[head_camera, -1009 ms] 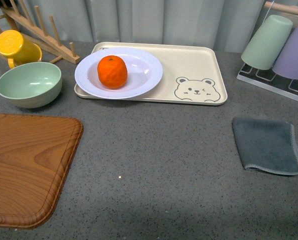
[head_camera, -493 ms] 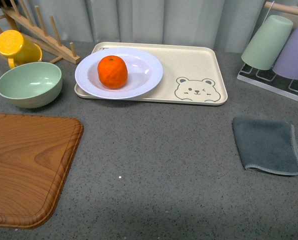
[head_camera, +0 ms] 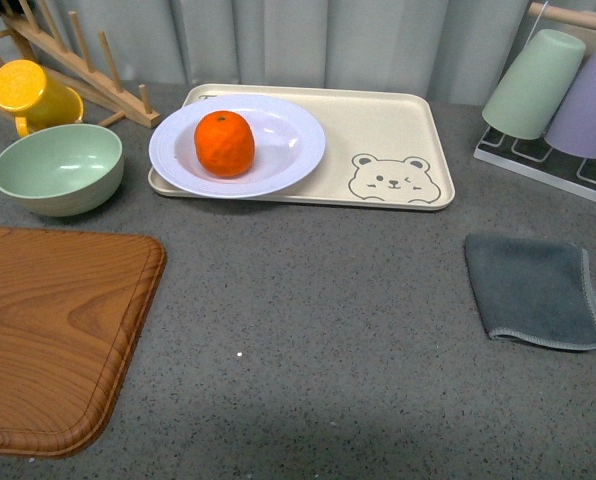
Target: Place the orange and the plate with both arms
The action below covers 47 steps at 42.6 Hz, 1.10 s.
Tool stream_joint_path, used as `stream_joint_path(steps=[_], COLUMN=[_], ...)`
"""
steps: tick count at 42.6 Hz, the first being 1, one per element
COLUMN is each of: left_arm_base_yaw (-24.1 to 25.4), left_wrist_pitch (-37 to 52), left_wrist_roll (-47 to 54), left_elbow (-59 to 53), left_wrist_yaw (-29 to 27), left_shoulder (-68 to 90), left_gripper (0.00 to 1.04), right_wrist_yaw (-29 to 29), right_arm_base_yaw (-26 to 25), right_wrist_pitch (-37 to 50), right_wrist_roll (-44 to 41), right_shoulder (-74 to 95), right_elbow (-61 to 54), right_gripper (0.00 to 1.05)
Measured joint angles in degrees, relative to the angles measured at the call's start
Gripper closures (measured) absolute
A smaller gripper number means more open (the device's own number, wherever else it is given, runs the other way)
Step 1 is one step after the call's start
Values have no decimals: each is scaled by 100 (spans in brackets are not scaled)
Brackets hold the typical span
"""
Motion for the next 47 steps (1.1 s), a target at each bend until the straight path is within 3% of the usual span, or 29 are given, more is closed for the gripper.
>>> stream_joint_path(steps=[7,9,15,30,47], left_arm_base_yaw=[2,0,2,0,2], left_wrist_pitch=[0,0,0,0,0], left_wrist_roll=[0,0,0,0,0], left_elbow=[0,0,0,0,0], left_wrist_yaw=[0,0,0,0,0], left_shoulder=[0,0,0,0,0], left_gripper=[7,7,7,7,7], right_wrist_yaw=[0,0,0,0,0], right_arm_base_yaw=[-7,-7,-7,-11,-11], right_wrist_pitch=[0,0,0,0,0], right_wrist_roll=[0,0,0,9,4], right_shoulder=[-7,-7,-7,-7,-7], right_elbow=[0,0,0,0,0], right_gripper=[101,94,60,7,9])
